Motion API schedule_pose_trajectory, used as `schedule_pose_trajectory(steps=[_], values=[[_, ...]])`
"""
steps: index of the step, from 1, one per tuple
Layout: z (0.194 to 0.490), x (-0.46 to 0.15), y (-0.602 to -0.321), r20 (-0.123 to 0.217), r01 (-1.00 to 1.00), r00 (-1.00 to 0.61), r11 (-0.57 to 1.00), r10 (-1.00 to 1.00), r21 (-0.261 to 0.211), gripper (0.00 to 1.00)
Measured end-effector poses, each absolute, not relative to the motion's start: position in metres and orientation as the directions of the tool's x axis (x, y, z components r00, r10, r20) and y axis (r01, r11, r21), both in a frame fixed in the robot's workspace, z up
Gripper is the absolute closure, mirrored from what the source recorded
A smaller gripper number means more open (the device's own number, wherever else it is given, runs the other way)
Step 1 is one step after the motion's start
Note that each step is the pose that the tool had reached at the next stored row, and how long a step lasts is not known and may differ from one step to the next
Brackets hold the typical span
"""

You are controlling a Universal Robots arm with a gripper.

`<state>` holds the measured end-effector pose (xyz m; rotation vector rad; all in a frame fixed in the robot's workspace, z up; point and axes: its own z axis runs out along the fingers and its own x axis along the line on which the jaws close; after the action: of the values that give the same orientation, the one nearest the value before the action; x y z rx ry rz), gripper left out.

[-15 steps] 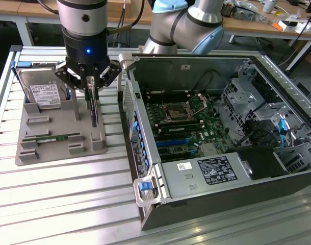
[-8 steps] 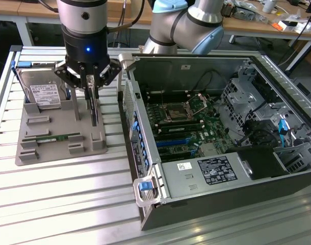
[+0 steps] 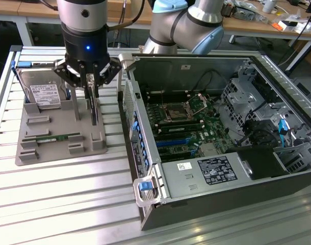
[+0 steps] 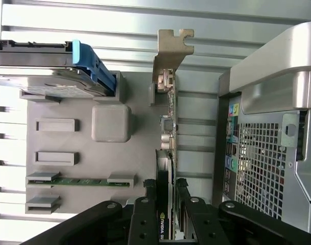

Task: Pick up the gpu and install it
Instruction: 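Pick up the gpu and move the gpu toward the slot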

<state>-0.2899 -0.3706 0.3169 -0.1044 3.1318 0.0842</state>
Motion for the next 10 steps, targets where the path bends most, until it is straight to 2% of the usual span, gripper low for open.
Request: schedule_pose_trajectory(steps=[10], values=[[0.3221,-0.2899,-0.3705,-0.009,-0.067,-0.998,0.996,-0.066,0.054,0.74]])
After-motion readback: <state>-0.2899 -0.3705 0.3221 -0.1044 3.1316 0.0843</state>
